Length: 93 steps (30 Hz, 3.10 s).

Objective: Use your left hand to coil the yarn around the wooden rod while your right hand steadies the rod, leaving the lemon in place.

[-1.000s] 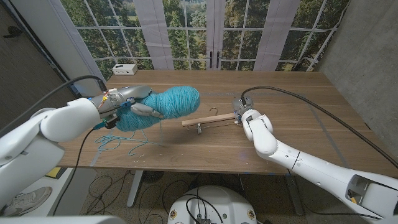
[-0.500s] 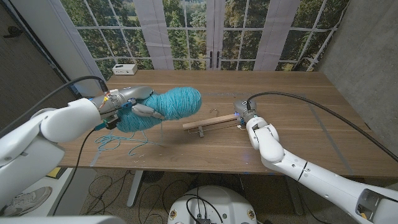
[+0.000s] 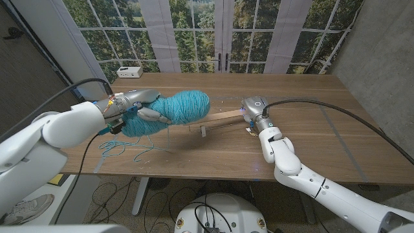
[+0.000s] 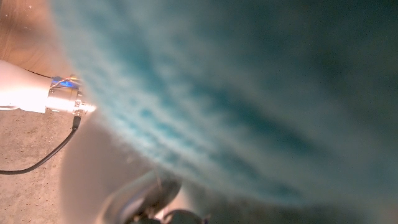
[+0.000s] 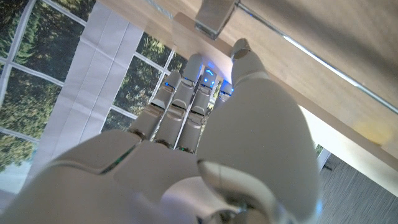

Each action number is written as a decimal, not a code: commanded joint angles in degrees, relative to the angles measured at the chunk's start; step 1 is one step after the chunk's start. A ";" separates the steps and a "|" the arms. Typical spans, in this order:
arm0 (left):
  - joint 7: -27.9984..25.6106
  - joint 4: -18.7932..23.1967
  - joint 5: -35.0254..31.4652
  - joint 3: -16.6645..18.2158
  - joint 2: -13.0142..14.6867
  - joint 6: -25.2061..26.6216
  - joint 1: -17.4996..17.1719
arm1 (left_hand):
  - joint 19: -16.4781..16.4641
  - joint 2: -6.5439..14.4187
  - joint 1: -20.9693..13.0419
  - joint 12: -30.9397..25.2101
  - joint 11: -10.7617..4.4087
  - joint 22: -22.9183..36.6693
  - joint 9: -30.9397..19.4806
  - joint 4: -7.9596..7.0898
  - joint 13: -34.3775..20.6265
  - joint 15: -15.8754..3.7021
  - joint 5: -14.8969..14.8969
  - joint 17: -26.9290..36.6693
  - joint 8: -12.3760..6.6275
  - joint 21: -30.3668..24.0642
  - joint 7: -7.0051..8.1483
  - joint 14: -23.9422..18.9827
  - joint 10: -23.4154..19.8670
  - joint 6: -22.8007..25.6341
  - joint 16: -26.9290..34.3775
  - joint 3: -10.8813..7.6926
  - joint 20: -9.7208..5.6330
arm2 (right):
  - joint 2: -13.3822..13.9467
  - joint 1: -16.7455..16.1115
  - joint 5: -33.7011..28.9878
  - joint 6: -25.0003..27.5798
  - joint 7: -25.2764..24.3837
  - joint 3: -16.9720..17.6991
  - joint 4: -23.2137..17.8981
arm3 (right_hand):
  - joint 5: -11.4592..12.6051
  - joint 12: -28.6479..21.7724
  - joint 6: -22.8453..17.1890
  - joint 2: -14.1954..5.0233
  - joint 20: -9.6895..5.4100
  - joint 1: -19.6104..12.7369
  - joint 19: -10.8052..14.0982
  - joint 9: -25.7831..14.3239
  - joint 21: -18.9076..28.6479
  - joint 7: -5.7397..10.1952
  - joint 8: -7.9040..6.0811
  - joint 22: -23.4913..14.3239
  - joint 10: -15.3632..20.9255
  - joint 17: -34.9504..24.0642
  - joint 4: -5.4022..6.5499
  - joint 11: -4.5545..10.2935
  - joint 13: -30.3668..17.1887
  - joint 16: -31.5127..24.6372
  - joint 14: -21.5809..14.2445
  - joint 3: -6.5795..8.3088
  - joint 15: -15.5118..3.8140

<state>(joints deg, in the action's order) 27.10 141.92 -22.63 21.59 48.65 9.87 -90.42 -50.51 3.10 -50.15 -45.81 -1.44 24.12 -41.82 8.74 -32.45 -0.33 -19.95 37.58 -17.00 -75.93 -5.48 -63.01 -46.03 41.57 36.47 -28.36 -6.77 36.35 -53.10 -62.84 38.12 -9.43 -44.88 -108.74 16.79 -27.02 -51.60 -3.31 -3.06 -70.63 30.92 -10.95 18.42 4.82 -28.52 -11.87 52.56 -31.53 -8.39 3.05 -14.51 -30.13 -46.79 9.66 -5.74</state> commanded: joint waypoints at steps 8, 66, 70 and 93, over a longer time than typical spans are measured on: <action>0.12 0.41 0.10 -3.79 4.14 0.51 7.69 | 0.20 5.41 -2.50 -0.68 -4.67 7.56 -0.59 -13.94 -33.68 -11.36 0.13 15.81 -0.14 -2.11 5.49 -14.58 -2.52 5.45 9.75 -14.32 -5.68 | -4.63 -1.66 6.48 -1.90 -21.29 1.27 3.08 | 0.88 -8.79 -6.85 -3.67 -5.41 -3.49 0.46 -7.00 0.69 2.98 -0.93 -0.27 8.09 -0.92 0.51 6.33 -9.87 0.73 -0.90 -0.67 -8.01; -3.19 3.41 -8.49 -44.95 10.31 9.71 52.29 | 0.32 5.44 -2.21 -1.04 -4.81 6.48 -1.20 -13.99 -35.02 -11.29 0.05 16.05 0.42 -4.16 5.52 -15.20 -2.70 5.87 9.99 -14.77 -5.68 | -17.98 11.06 10.94 -8.39 -44.42 -9.56 22.57 | 1.69 -9.70 -9.22 -3.50 -5.60 -5.75 -2.41 -6.31 1.99 1.83 0.22 -0.57 9.21 -6.83 1.02 4.93 -11.19 1.08 -3.12 -4.45 -7.98; -2.56 4.26 -15.15 -45.69 10.64 13.38 51.89 | 0.41 5.33 -2.21 -1.05 -4.84 6.20 -1.27 -13.86 -35.03 -11.29 0.10 15.73 0.46 -4.23 5.53 -15.41 -2.69 5.98 9.93 -14.64 -5.69 | -17.42 11.29 11.19 -10.01 -45.78 -10.25 22.70 | 1.67 -9.72 -9.19 -3.52 -5.56 -5.81 -2.51 -6.26 2.08 1.83 0.33 -0.58 9.18 -7.19 1.06 4.93 -11.31 1.07 -3.09 -4.61 -7.94; -3.38 3.42 -12.62 -32.29 17.02 27.86 45.65 | 0.54 5.27 -2.00 -1.10 -4.90 6.22 -1.34 -14.08 -35.10 -11.18 0.00 16.08 0.65 -4.91 5.54 -15.40 -2.65 6.18 10.19 -14.94 -5.70 | -15.69 8.80 15.34 -12.32 -50.23 -8.12 22.82 | 1.70 -9.65 -9.44 -3.87 -5.78 -6.34 -3.17 -6.36 2.60 1.96 0.62 -0.60 9.25 -8.88 1.25 5.07 -11.67 1.67 -2.79 -5.40 -7.96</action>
<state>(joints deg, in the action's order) 25.77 145.34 -34.18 -14.79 62.22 30.67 -42.25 -49.87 3.10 -50.15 -46.43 -1.64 24.12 -43.00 9.00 -32.46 -0.32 -19.52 39.21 -15.93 -79.20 -5.41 -63.02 -45.83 41.90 36.57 -28.62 -6.08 20.28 -43.31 -50.03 27.26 -57.89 -54.25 -86.03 18.20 -34.00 -55.71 -1.72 -2.65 -72.23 28.02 -10.97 20.63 5.44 -27.37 -12.40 52.66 -40.16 -7.11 2.96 -14.52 -28.55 -49.33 4.35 -6.45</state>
